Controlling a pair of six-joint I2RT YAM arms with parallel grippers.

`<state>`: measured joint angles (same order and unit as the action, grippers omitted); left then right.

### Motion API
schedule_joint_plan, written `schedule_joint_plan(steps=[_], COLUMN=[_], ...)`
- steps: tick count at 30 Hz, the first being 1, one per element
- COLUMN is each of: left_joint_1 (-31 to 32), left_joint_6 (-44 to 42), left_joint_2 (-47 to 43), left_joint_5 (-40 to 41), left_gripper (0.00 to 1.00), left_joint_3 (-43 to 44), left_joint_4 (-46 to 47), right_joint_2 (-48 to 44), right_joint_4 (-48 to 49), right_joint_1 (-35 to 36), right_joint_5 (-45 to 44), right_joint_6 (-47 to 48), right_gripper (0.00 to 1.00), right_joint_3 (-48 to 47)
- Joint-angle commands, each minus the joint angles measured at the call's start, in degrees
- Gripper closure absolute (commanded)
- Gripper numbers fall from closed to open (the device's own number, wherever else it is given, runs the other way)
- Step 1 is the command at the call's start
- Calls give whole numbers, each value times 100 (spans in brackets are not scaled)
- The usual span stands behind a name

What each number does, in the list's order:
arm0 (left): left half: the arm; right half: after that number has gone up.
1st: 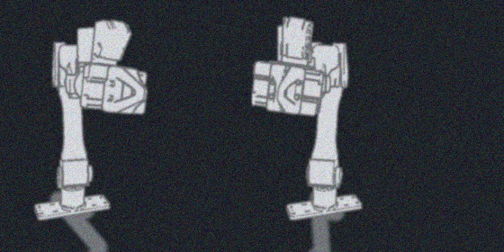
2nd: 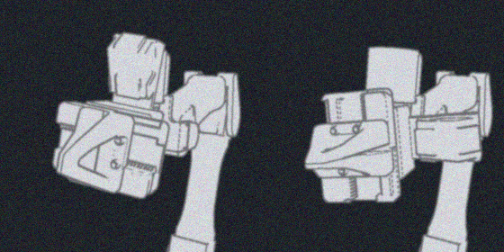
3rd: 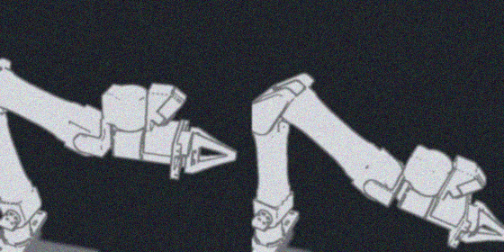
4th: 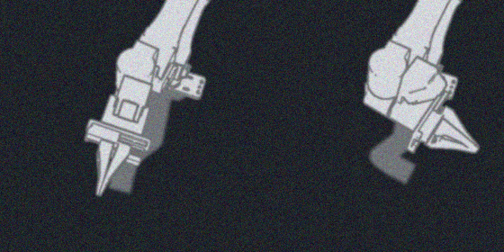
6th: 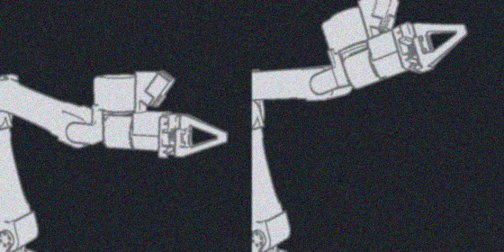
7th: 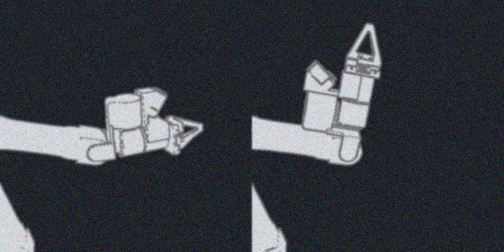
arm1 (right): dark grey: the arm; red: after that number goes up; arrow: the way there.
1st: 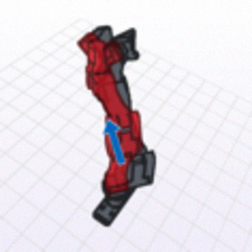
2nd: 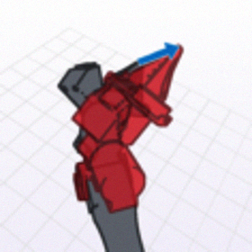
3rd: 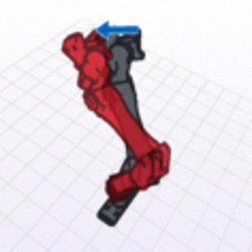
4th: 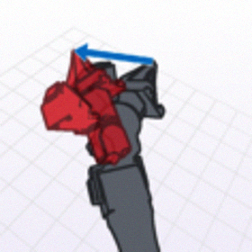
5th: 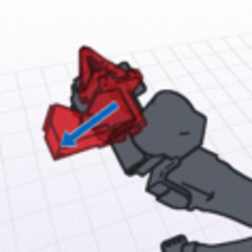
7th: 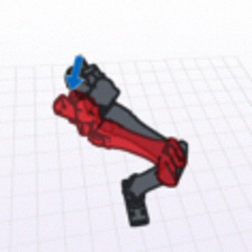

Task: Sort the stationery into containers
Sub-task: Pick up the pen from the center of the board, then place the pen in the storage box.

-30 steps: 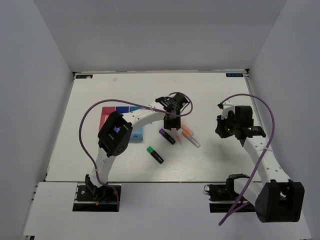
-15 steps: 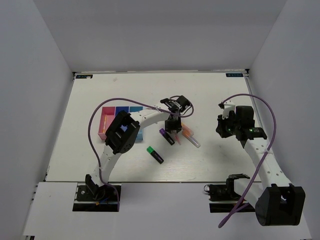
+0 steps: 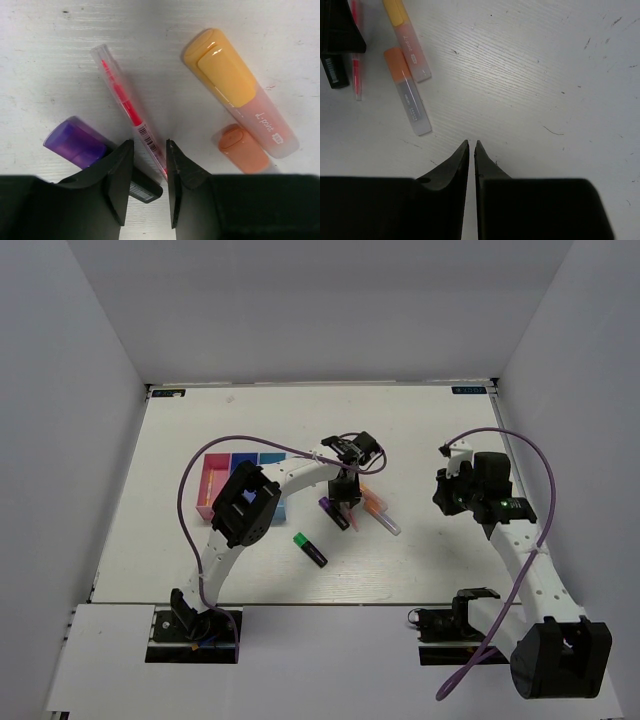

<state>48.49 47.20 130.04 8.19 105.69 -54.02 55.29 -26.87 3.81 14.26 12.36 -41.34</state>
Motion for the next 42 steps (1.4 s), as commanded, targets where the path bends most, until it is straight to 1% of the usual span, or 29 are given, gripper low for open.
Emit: schedule_joint_plan(steps=[1, 6, 8, 10, 11, 12, 14, 15, 18, 22, 23, 24, 25, 26, 27, 28, 29, 30, 31, 32, 33, 34, 35, 36, 37, 40, 41, 42], left_joint_1=[3, -32, -50, -68, -59, -76, -68, -76, -77, -68, -59, -68, -68, -129, -138, -190, -382, -471, -576, -917, -1059, -1304, -1585, -1719, -1955, -2518, -2737, -2827], left_joint_6=[-35, -97, -141, -141, -124, -132, -150, -150, -194, -211, -220, -281, -308, -351, -413, -457, -510, -545, -606, -650, -685, -851, -940, -1054, -1255, -1826, -2029, -2222], left_joint_2=[189, 153, 224, 294, 294, 303, 251, 224, 4, -592, -698, -1082, -1216, -1374, -1811, -2007, -2130, -2680, -2851, -3192, -3360, -3806, -3941, -4055, -4291, -4399, -4425, -4434], left_joint_5=[104, 218, 245, 193, 201, 184, 140, 122, 61, -71, -106, -107, -81, -2, 95, 191, 236, 271, 341, 342, 316, 333, 333, 411, 603, 921, 1026, 1062], left_gripper=[58, 70, 75, 84, 84, 88, 92, 95, 100, 100, 100, 100, 100, 100, 100, 100, 100, 100, 100, 100, 100, 100, 100, 100, 100, 100, 100, 100], left_joint_3=[-144, -286, -189, -75, -57, -22, 100, 136, 233, 189, 111, 49, -91, -171, -528, -654, -820, -1344, -1506, -1690, -2031, -2322, -2560, -2675, -2850, -2931, -2966, -2992], left_joint_4=[-355, -433, -548, -618, -601, -584, -557, -470, -321, -145, -109, -13, 14, 40, 93, 85, 119, 189, 199, 234, 304, 322, 348, 409, 384, 243, 278, 391], right_joint_2=[-150, -194, -211, -246, -264, -281, -299, -308, -326, -317, -299, -351, -300, -299, -291, -273, -264, -247, -220, -211, -185, -176, -167, -159, -141, -115, -80, -62], right_joint_4=[200, 182, 165, 165, 165, 165, 173, 165, 147, 156, 139, 130, 121, 138, 121, 104, 112, 77, 68, 68, 51, 51, 51, 51, 59, 59, 59, 77], right_joint_1=[-21, -21, -30, -21, -47, -21, -30, -47, -56, -56, -56, -56, -56, -65, -56, -48, -56, -65, -56, -65, -56, -56, -56, -56, -56, -56, -48, -65], right_joint_5=[15, 59, 68, 94, 94, 94, 112, 129, 173, 217, 217, 235, 270, 288, 314, 384, 410, 428, 454, 533, 560, 612, 639, 648, 674, 718, 718, 727], right_joint_6=[-58, -67, -85, -85, -93, -85, -102, -102, -111, -111, -102, -111, -94, -67, -58, -23, -6, -6, 3, 21, 30, 21, 38, 30, 47, 47, 65, 65], right_gripper=[88, 88, 88, 88, 88, 88, 88, 88, 88, 87, 81, 62, 49, 39, 32, 27, 27, 29, 40, 47, 54, 68, 73, 75, 75, 75, 75, 75], right_joint_3=[3, 3, -5, 3, 3, 12, 12, 21, 21, 47, 30, 38, 47, 39, 47, 65, 65, 56, 56, 56, 56, 47, 65, 65, 74, 82, 82, 74])
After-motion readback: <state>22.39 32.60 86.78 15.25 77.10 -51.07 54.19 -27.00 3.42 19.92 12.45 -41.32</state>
